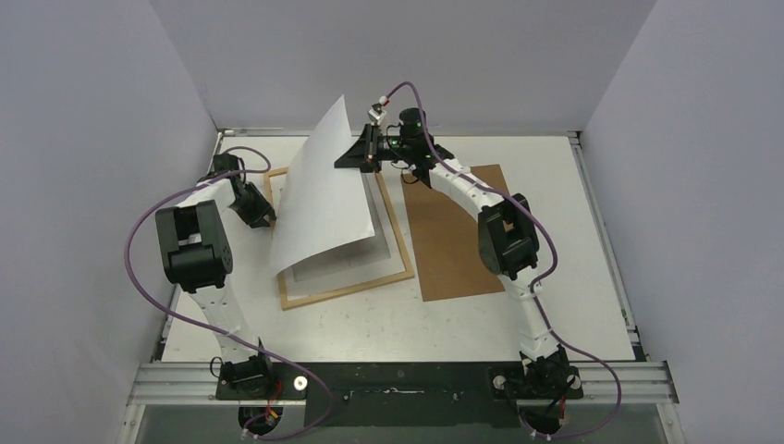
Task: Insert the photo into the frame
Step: Turn over the photo from the photo frame.
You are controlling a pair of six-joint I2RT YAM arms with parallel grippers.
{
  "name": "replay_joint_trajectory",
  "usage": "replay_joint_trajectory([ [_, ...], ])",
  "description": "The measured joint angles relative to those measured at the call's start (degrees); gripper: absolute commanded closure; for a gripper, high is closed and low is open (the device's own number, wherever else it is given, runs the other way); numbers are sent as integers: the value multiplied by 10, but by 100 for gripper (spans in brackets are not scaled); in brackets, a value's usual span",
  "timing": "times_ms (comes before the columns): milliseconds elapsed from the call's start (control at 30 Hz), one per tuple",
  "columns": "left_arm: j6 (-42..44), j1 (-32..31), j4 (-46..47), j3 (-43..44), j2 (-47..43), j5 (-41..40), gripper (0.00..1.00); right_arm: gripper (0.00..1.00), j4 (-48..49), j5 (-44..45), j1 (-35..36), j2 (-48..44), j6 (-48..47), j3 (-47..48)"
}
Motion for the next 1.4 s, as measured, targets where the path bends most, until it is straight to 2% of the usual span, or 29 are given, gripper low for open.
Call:
replay_joint_trajectory([
  [133, 2, 0, -1, 0, 0, -1, 75, 100, -34, 0, 3, 3, -39, -6],
  [367, 6, 0, -1, 0, 0, -1, 75, 100, -197, 14, 1, 53, -193, 20],
  [500, 5, 0, -2, 0, 0, -3, 64, 100, -294, 37, -10, 74, -268, 23],
  [700, 5, 1, -7, 3, -6, -4, 48, 100, -372, 59, -23, 105, -339, 62],
  [933, 5, 5, -15, 7, -27, -2, 35, 100, -394, 77, -19, 116, -377, 80],
  [1400, 5, 16, -21, 10, -50, -11, 30, 98, -340, 104, -13, 116, -363, 59],
])
